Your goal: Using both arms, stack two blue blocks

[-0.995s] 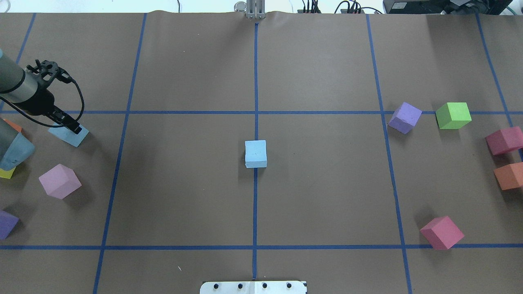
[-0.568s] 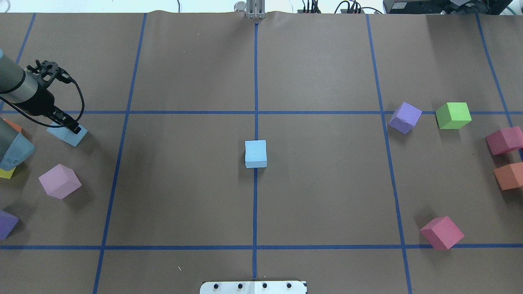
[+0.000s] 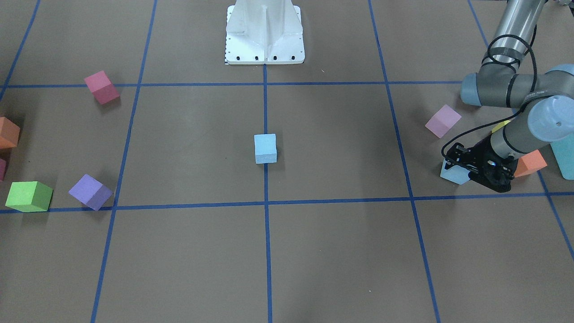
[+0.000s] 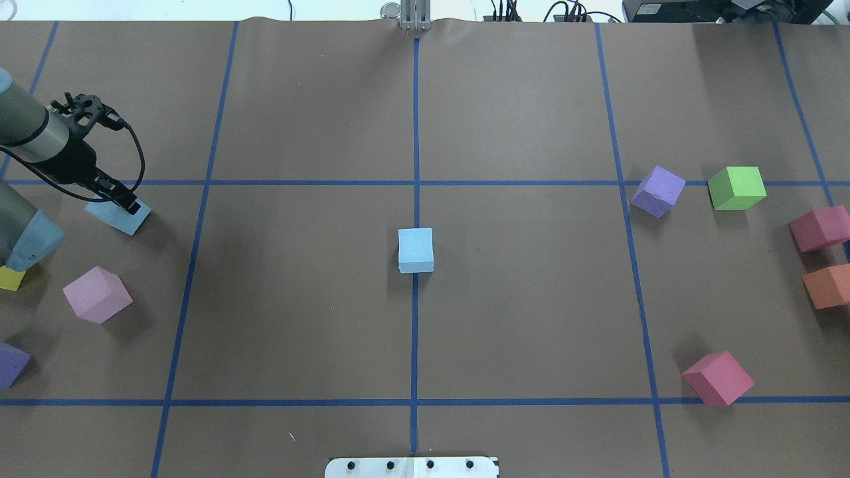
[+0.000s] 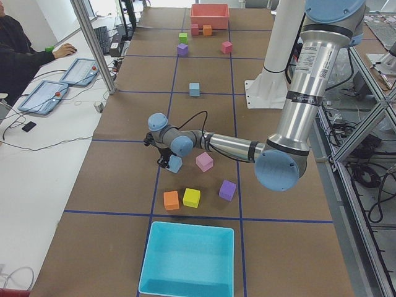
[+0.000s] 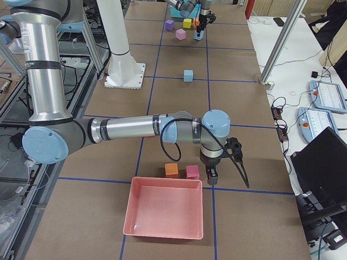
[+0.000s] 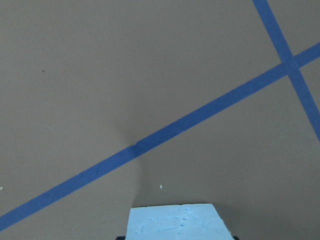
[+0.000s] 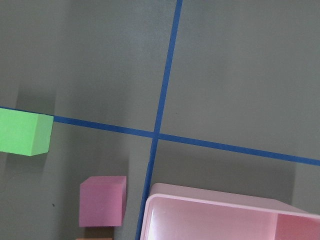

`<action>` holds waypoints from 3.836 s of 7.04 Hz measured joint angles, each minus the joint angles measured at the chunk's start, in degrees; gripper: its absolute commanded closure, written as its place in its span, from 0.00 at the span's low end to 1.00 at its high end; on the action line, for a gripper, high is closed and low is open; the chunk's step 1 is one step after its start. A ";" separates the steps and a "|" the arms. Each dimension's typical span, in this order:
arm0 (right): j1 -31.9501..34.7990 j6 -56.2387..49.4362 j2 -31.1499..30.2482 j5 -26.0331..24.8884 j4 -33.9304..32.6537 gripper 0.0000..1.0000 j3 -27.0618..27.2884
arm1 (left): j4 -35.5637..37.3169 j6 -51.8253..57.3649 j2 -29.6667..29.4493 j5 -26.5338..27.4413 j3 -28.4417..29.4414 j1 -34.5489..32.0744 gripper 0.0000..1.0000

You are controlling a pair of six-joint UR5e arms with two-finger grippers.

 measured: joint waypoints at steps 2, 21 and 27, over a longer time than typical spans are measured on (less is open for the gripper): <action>0.00 -0.05 -0.03 0.00 0.03 0.00 0.07 | 3.04 -14.60 -6.24 -1.39 -2.34 0.36 0.30; 0.00 -0.07 -0.06 -0.09 0.04 0.00 -0.11 | 20.11 -48.94 -36.04 17.81 -2.52 24.34 0.33; 0.00 -0.06 -0.08 -0.09 0.04 0.00 -0.07 | 19.42 -51.34 -36.85 17.80 0.17 24.60 0.33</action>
